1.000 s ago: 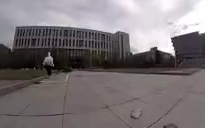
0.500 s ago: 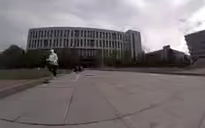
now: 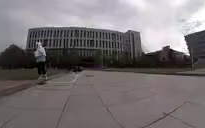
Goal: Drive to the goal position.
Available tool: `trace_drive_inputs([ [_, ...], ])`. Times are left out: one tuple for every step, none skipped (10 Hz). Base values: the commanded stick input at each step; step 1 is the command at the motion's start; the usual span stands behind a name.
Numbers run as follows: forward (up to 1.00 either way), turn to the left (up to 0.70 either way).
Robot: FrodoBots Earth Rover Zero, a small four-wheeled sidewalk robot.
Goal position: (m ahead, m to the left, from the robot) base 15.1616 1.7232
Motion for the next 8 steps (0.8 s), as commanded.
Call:
trace_drive_inputs([
  [0.70,0.00],
  [0.70,0.00],
  [0.70,0.00],
  [0.70,0.00],
  [0.70,0.00],
  [0.70,0.00],
  [0.70,0.00],
  [0.70,0.00],
])
